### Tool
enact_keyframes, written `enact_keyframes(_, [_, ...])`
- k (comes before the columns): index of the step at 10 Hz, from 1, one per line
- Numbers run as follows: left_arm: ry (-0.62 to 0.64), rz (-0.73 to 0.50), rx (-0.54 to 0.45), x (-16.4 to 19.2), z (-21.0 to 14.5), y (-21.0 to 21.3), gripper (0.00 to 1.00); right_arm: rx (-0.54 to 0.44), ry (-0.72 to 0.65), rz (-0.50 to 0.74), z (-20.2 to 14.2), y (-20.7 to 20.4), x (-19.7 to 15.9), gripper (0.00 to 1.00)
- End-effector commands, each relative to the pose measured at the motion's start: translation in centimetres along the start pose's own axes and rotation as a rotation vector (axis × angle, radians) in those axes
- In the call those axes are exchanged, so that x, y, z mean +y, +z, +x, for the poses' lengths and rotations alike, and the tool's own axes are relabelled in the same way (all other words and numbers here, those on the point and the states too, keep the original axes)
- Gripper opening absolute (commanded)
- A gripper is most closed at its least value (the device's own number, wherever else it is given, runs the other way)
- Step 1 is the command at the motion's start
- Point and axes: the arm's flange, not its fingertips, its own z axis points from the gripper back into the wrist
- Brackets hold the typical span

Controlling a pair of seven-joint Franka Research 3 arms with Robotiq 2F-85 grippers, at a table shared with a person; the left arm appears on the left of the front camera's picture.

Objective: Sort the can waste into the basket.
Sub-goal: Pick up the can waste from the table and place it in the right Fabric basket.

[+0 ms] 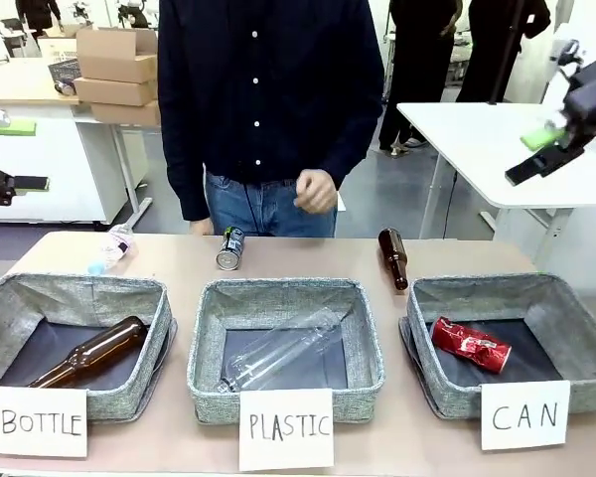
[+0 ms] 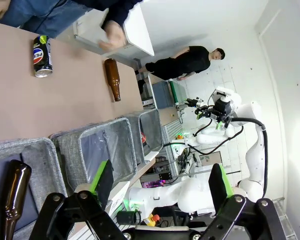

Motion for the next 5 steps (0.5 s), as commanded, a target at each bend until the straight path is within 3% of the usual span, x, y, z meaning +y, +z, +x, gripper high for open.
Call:
enact_keyframes(1, [-0.021, -0.027, -0.013, -0.1, 0.1, -0.2, 1.0, -0.573, -0.658, 0.376, 1.2, 0.5, -2.3, 1.0])
enact_keyframes(2, [-0.021, -0.027, -0.013, -0.1, 0.1, -0.2, 1.0, 0.0, 0.0, 0.0, 0.0, 0.0, 0.0, 1.0])
enact_keyframes(5, [-0.021, -0.027, -0.013, -0.1, 0.1, -0.2, 1.0, 0.0, 0.0, 0.0, 0.0, 0.0, 0.0, 1.0])
